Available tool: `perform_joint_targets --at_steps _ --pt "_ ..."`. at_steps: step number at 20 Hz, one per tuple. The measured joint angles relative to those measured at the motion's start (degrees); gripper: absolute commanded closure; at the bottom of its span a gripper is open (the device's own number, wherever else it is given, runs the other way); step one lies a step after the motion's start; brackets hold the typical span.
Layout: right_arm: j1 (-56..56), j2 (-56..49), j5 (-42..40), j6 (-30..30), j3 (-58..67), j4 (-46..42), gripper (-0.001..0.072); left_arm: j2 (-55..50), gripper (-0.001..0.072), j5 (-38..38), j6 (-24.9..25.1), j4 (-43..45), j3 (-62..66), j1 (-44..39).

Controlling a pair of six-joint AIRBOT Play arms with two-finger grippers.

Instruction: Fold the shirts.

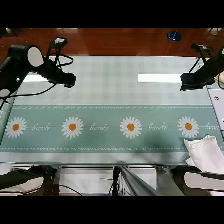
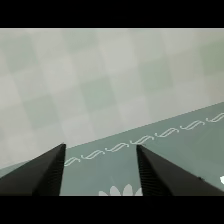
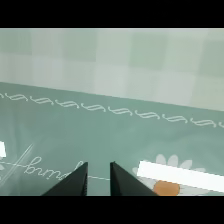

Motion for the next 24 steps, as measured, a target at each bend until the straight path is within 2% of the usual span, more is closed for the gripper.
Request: perform_joint_targets --at_steps 1,3,4,5,12,24 --pt "0.22 -0.09 0.09 -0.50 -0.52 -0.13 0.0269 -0.04 0.0079 0.35 -0.55 0.31 0.00 -0.02" --pt "0.70 -0.11 -0.98 -1.27 -1.53 -0.63 0.0175 -0.11 0.0077 1.51 -1.51 0.70 0.00 -0.02" --pt "1.03 -0.15 -1.81 -1.53 -1.99 -0.63 0.0175 -0.11 0.0071 1.77 -1.81 0.76 0.00 -0.02" --pt "1.31 -0.15 -2.82 -1.70 -2.29 -0.74 0.0175 -0.13 -0.0013 2.32 -2.01 0.92 0.00 -0.02" --pt "2.27 -0.15 -8.92 -2.12 -3.06 -0.81 0.0175 -0.66 -0.0013 4.15 -2.73 1.16 0.00 -0.02" --pt "2.36 -0.15 -10.19 -1.90 -3.13 -0.85 0.0175 -0.87 -0.0013 4.44 -2.80 1.18 0.00 -0.02"
